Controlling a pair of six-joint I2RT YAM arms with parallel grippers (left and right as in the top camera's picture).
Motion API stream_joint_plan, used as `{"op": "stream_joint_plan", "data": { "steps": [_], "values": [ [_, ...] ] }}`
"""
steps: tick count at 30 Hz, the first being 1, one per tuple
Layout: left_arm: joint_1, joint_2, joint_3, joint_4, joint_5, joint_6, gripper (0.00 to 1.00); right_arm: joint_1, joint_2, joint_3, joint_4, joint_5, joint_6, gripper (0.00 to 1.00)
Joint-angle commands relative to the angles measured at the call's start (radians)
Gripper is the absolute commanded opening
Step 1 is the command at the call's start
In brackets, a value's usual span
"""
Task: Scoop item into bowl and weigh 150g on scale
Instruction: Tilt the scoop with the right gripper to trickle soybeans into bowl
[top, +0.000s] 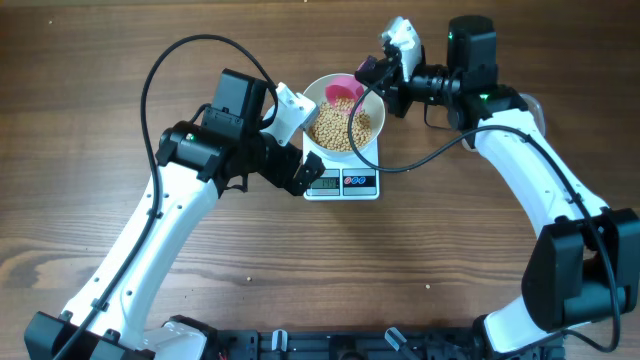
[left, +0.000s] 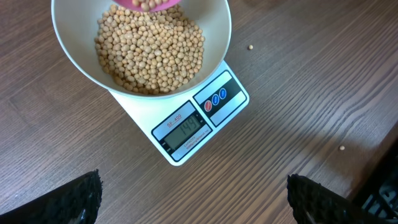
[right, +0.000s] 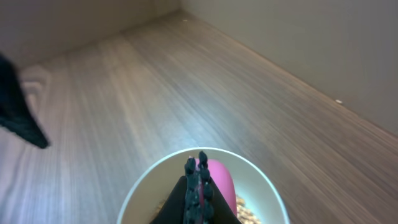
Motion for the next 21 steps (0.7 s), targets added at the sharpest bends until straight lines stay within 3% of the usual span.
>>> {"op": "stream_joint_plan", "data": {
  "steps": [1, 14, 17, 21],
  "values": [
    [-0.001, -0.004, 0.011, 0.002, 0.015, 0.016, 1.0, -0.004, 0.002, 0.01, -0.005, 0.01, -0.029, 0.04],
    [-0.001, -0.004, 0.011, 0.002, 0.015, 0.016, 1.0, -0.003, 0.0, 0.01, 0.029, 0.061, 0.026, 0.04],
    [-0.001, -0.004, 0.011, 0.002, 0.015, 0.016, 1.0, -0.005, -0.008, 0.01, 0.0, -0.119, -0.04, 0.04],
    [-0.001, -0.004, 0.011, 0.002, 0.015, 0.016, 1.0, -0.006, -0.008, 0.01, -0.02, 0.026, -0.012, 0.05]
  ]
}}
